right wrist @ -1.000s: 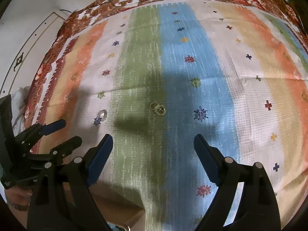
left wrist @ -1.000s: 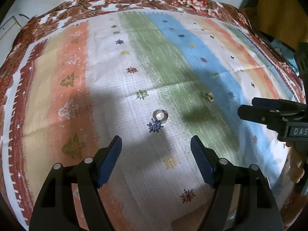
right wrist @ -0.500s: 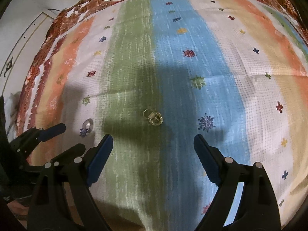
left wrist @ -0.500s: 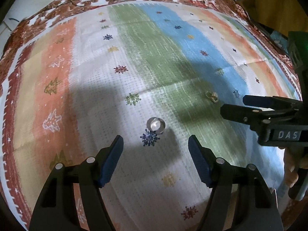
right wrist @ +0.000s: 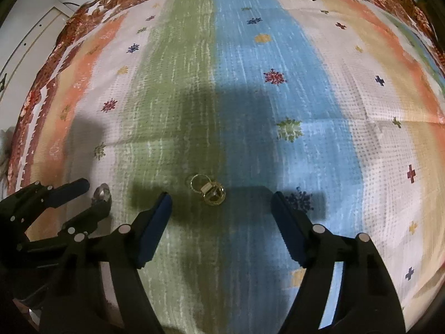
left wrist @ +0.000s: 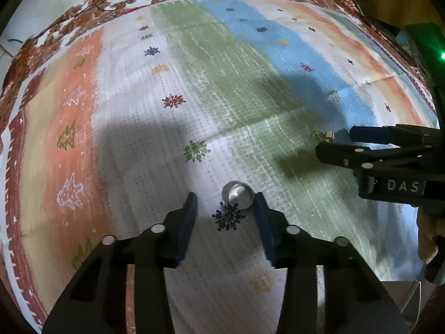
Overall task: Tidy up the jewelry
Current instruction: 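Grasp the gold charm with the right tool while the left tool grasps the silver ring, then carry the ring and charm over the tin and open both tools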
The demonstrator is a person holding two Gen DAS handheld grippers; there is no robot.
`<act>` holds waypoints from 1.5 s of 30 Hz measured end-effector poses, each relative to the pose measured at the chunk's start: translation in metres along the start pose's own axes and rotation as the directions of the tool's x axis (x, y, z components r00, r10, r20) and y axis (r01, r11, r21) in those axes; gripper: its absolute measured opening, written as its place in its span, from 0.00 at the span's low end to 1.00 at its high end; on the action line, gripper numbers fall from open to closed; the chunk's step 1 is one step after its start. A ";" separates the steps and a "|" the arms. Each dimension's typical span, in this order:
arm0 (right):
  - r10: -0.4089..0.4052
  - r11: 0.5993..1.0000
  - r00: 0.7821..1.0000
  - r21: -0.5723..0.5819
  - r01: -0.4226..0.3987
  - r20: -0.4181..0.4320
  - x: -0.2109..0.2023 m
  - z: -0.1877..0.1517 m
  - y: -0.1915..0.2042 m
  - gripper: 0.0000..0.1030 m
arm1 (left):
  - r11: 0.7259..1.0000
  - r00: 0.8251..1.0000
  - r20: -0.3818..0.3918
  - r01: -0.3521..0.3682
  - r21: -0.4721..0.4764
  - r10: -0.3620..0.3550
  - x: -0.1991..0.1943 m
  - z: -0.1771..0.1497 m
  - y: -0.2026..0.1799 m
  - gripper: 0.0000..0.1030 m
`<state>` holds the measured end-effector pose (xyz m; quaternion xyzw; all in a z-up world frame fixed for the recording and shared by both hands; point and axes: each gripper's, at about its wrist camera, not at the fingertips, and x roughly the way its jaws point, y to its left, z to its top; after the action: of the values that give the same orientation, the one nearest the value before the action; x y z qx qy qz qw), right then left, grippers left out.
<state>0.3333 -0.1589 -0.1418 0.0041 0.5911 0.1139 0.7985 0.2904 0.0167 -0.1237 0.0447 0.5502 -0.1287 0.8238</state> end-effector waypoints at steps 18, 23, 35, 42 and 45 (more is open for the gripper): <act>-0.022 1.000 1.000 -0.006 0.022 -0.021 0.002 0.005 -0.002 0.19 | 1.000 1.000 0.004 0.013 -0.021 -0.013 -0.001 0.002 0.004 0.18; -0.004 1.000 1.000 -0.003 0.004 -0.030 -0.002 0.004 -0.001 0.18 | 0.999 1.000 0.009 0.011 -0.051 -0.010 -0.005 -0.001 0.009 0.18; 0.029 0.999 1.000 -0.045 -0.029 0.010 -0.032 -0.008 0.013 0.18 | 0.996 0.998 0.050 0.051 -0.073 -0.048 -0.033 -0.011 0.005 0.18; 0.053 0.997 0.998 -0.056 -0.052 0.030 -0.051 -0.021 0.016 0.18 | 0.993 0.997 0.061 0.050 -0.105 -0.043 -0.047 -0.023 0.006 0.18; 0.066 0.996 0.997 -0.070 -0.063 0.044 -0.062 -0.026 0.022 0.18 | 0.994 0.997 0.072 0.042 -0.104 -0.034 -0.057 -0.029 0.003 0.18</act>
<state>0.2875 -0.1526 -0.0884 -0.0015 0.5678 0.1598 0.8075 0.2446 0.0356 -0.0832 -0.0138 0.5278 -0.1167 0.8412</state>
